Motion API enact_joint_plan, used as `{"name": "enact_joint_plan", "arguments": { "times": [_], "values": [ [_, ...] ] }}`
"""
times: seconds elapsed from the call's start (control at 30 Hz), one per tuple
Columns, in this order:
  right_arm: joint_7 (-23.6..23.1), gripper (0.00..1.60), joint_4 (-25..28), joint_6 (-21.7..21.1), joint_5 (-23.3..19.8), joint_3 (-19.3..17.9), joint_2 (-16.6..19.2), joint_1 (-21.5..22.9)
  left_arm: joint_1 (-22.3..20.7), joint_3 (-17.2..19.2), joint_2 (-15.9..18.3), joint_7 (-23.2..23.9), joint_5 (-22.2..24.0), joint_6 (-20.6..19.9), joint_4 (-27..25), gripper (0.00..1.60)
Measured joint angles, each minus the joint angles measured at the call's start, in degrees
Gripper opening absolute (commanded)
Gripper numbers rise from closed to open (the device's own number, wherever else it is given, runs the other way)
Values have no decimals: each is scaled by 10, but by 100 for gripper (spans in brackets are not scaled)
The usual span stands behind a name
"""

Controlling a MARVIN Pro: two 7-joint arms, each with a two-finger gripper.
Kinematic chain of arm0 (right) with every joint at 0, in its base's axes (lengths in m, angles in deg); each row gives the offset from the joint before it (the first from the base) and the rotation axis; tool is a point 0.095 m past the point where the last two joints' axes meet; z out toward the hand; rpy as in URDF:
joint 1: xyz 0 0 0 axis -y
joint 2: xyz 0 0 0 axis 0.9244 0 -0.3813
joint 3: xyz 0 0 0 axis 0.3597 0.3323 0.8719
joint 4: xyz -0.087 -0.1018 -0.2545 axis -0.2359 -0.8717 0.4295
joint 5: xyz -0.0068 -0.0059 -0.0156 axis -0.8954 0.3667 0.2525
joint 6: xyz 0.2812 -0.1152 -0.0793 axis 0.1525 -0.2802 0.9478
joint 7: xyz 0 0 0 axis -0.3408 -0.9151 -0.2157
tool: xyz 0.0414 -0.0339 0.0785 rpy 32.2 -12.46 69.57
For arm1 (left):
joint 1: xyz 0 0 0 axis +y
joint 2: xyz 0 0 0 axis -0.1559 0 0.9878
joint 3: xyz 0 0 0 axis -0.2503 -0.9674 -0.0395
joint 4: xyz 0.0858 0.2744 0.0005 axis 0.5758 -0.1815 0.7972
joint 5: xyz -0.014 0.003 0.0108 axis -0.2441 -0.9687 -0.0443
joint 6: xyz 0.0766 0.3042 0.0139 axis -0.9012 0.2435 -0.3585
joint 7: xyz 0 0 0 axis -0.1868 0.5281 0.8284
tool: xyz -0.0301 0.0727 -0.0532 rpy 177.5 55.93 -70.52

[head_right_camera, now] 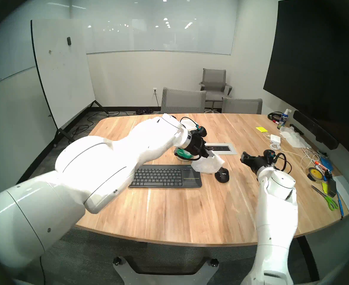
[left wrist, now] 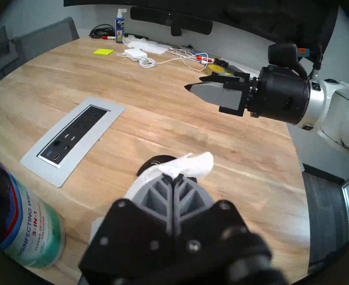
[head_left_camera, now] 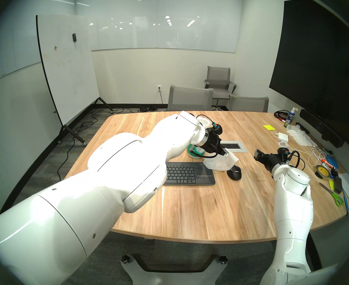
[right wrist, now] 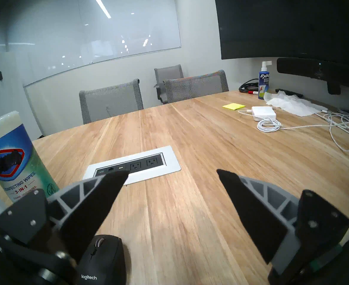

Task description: Wipe the keyboards and mice with a disinfecting wipe, then set the wipe down

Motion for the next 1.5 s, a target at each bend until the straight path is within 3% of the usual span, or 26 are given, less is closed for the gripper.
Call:
{"name": "enact_joint_plan", "arguments": {
  "times": [0.3,0.77,1.5],
  "values": [
    [0,160,0,0,0,0,0,0,1,-3,0,65,0,5,24,0],
    [0,160,1,0,0,0,0,0,19,-47,39,197,-21,-36,55,0],
    [0,160,0,0,0,0,0,0,22,-59,101,235,-43,-89,55,0]
  ]
}}
